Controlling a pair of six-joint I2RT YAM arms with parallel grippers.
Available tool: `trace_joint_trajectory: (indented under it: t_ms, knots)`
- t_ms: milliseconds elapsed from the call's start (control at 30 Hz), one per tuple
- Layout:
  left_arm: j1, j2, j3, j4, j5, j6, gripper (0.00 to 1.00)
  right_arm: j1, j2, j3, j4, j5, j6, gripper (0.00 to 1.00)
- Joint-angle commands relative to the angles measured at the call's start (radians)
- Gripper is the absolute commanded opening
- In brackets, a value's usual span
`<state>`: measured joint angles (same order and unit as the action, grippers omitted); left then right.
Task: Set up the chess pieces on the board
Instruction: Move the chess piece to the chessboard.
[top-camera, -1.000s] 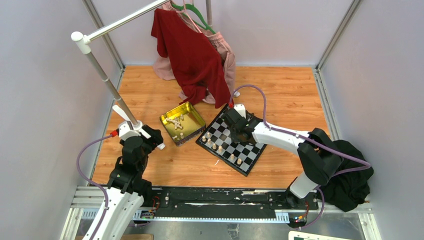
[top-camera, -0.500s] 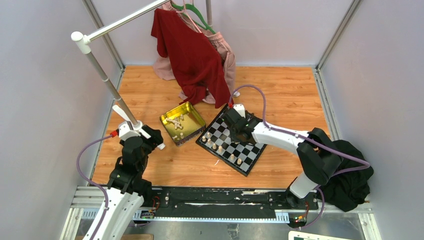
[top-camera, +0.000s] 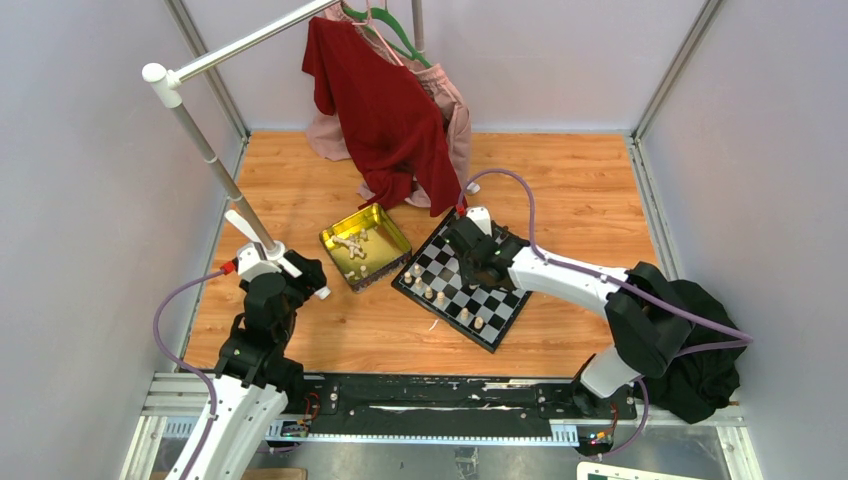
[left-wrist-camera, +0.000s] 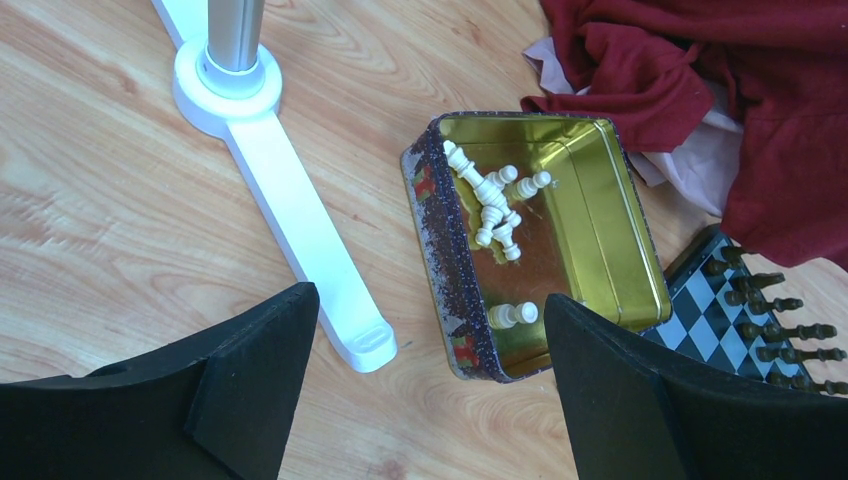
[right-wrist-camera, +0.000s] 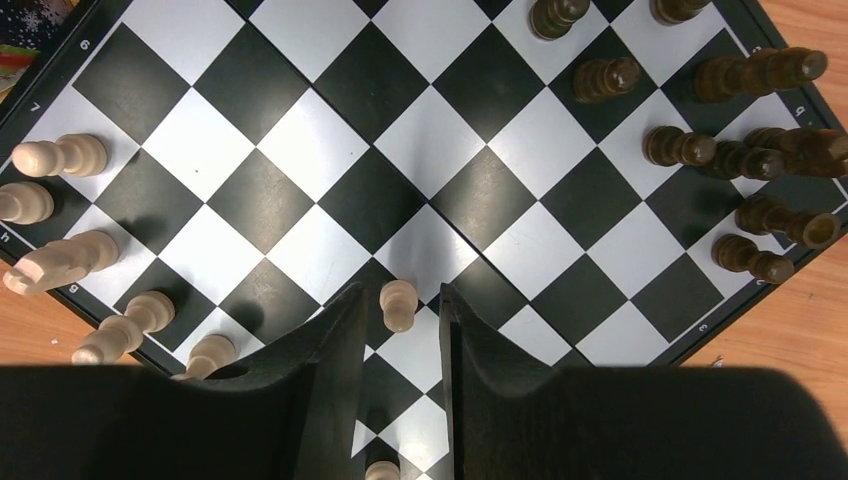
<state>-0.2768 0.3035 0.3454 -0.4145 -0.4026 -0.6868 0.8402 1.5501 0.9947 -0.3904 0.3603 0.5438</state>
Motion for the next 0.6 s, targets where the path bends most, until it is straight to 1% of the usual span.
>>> trace_joint_trajectory:
  t_ms: [0,367,567]
  knots:
    - [-0.002,-0.007,-0.008,0.018,0.004,0.009,0.89,0.013,-0.037,-0.017,-0.036,0.026,-0.011,0.37]
    - [-0.002,-0.004,-0.005,0.023,0.005,0.01,0.89,0.019,-0.02,-0.043,-0.025,-0.004,0.005,0.35]
    - [-0.002,-0.003,-0.003,0.023,0.006,0.01,0.89,0.019,-0.004,-0.035,-0.019,-0.014,-0.002,0.32]
